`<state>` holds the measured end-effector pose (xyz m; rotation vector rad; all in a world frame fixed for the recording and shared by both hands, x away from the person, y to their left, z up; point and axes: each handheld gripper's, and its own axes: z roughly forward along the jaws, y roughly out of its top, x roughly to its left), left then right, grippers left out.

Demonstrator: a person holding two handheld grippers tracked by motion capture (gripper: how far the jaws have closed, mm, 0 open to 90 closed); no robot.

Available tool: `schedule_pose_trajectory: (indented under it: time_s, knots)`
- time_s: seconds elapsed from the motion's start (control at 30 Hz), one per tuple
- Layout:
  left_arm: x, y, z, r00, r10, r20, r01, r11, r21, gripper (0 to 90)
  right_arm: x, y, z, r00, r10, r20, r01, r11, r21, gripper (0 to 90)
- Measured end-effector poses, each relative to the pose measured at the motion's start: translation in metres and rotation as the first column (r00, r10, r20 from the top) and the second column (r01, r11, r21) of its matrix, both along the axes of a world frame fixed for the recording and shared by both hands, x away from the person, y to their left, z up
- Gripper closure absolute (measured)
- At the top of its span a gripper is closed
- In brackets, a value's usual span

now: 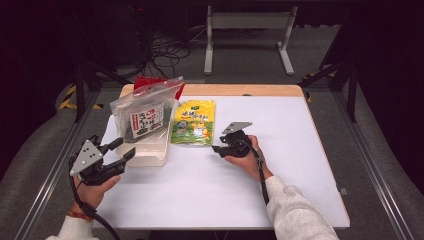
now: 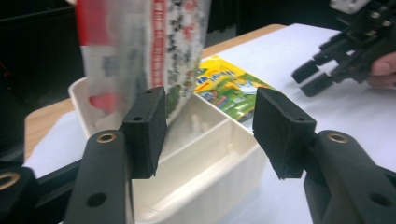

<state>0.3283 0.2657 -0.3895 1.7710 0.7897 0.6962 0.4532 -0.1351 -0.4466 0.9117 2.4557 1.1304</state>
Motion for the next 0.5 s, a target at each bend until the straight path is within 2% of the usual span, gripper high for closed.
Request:
schedule_pose_trajectory:
  time_s: [0.13, 0.23, 0.27, 0.37, 0.5]
  knots:
    - [-0.012, -0.009, 0.002, 0.9999, -0.01, 0.009, 0.01, 0.9998, 0.015, 38.6, 0.002, 0.007, 0.0, 0.9998, 0.011, 0.013, -0.011, 1.0, -0.017, 48.2]
    - [-0.022, -0.012, 0.002, 0.9992, -0.039, 0.0, 0.039, 0.999, -0.021, 37.9, 0.005, 0.018, 0.0, 0.9996, 0.02, 0.021, -0.019, 0.999, -0.037, 45.7]
    - [-0.024, -0.014, 0.0, 0.9985, -0.053, -0.011, 0.053, 0.9982, -0.028, 37.8, 0.005, 0.022, -0.001, 0.9994, 0.021, 0.028, -0.02, 0.998, -0.054, 45.2]
    - [-0.03, -0.021, -0.009, 0.9958, -0.079, -0.047, 0.078, 0.9968, -0.016, 36.7, 0.008, 0.032, -0.002, 0.9987, 0.01, 0.05, -0.005, 0.995, -0.097, 42.6]
    - [-0.035, -0.034, -0.025, 0.9865, -0.119, -0.112, 0.123, 0.992, 0.029, 35.4, 0.013, 0.043, -0.003, 0.998, -0.02, 0.06, 0.027, 0.993, -0.116, 39.2]
